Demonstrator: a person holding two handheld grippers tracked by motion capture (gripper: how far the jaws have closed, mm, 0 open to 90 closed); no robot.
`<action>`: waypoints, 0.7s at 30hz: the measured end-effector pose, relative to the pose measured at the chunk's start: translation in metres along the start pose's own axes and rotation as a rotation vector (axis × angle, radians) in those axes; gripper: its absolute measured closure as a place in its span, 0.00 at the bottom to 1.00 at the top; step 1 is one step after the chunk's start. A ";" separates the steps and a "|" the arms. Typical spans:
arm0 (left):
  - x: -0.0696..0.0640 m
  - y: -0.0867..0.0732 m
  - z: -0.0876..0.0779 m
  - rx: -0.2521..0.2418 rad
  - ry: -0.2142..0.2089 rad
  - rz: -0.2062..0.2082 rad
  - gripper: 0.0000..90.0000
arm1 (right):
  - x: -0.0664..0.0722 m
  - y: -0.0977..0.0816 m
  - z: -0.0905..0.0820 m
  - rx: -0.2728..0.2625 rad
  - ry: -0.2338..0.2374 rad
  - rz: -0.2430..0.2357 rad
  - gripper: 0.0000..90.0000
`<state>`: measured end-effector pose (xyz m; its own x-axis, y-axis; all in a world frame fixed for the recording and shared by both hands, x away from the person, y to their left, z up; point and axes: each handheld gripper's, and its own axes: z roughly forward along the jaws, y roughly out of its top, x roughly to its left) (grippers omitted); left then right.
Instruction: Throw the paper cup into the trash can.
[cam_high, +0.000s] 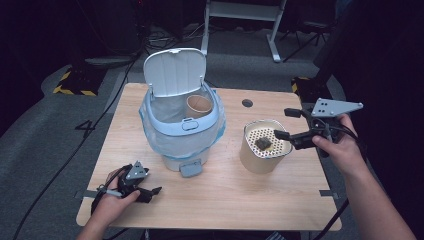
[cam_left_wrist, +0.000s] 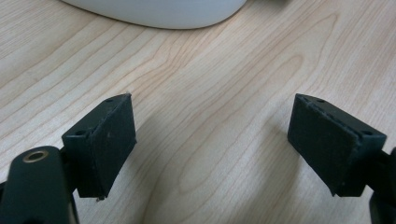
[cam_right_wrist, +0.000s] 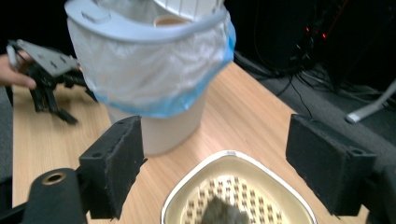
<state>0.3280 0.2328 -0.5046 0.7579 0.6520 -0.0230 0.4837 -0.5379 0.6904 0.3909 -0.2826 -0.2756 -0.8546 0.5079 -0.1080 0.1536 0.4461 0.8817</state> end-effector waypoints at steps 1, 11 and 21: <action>0.000 0.000 0.000 0.001 0.002 0.001 0.17 | 0.000 -0.004 -0.003 0.008 -0.006 0.011 0.24; 0.001 0.000 0.000 0.003 0.002 0.003 0.17 | 0.006 -0.053 -0.022 0.036 -0.025 0.098 0.25; 0.000 -0.001 -0.001 0.003 0.008 0.003 0.17 | 0.011 -0.118 -0.024 0.109 -0.015 0.149 0.24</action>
<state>0.3276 0.2338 -0.5045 0.7555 0.6550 -0.0151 0.4831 -0.5413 0.6882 0.3509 -0.3473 -0.3696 -0.8114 0.5844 0.0123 0.3313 0.4424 0.8334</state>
